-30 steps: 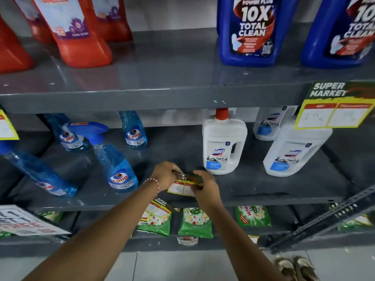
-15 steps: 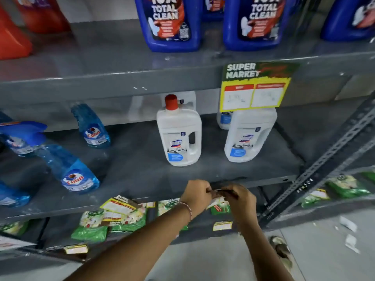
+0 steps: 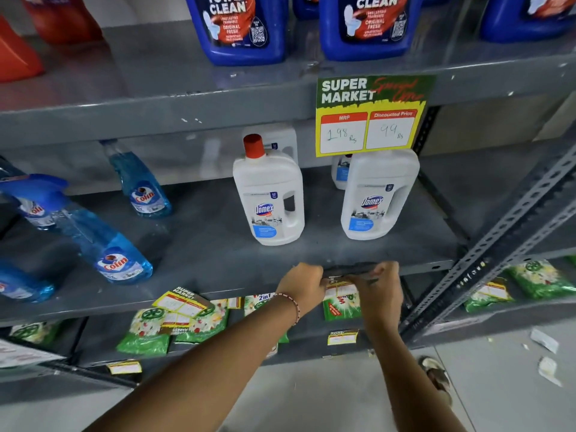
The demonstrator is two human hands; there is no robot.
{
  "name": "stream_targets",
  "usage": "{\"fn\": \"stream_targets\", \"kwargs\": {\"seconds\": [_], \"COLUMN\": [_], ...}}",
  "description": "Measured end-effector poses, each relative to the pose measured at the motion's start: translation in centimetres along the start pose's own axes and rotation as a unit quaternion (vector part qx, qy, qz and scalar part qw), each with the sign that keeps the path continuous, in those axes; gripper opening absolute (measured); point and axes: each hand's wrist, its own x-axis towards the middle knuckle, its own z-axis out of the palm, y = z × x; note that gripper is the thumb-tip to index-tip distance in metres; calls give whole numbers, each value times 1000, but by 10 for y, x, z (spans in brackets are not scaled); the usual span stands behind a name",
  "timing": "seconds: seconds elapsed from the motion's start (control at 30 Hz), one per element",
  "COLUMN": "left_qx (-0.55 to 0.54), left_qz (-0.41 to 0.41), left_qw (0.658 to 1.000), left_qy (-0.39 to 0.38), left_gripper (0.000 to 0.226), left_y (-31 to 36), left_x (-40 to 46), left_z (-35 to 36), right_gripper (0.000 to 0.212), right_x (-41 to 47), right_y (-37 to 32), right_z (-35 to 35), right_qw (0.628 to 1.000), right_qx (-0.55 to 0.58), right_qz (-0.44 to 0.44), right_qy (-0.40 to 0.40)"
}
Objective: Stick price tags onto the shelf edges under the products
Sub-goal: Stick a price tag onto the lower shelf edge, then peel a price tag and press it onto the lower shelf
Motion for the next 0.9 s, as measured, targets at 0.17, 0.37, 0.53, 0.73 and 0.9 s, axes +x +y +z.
{"fn": "stream_targets", "kwargs": {"seconds": [0.17,0.37,0.53,0.73,0.9], "left_qx": [52,105,76,8,-123], "left_qz": [5,-122,-167,-56,-68], "left_qw": [999,987,983,995,980], "left_qy": [1,-19,10,77,138], "left_gripper": [30,27,11,15,12], "left_y": [-22,-128,-198,-216,-256], "left_x": [-12,-51,-83,-110,-150], "left_z": [-17,-87,-111,-97,-95], "right_gripper": [34,19,23,15,25], "right_x": [-2,-35,-90,-156,-197], "right_y": [-3,-2,-26,-61,-89], "right_z": [-3,30,71,137,184], "right_qw": [996,998,992,947,928], "right_qx": [-71,-14,20,-46,-105], "right_qz": [-53,-45,-113,-226,-263], "right_qy": [16,29,-44,-225,-242]}}
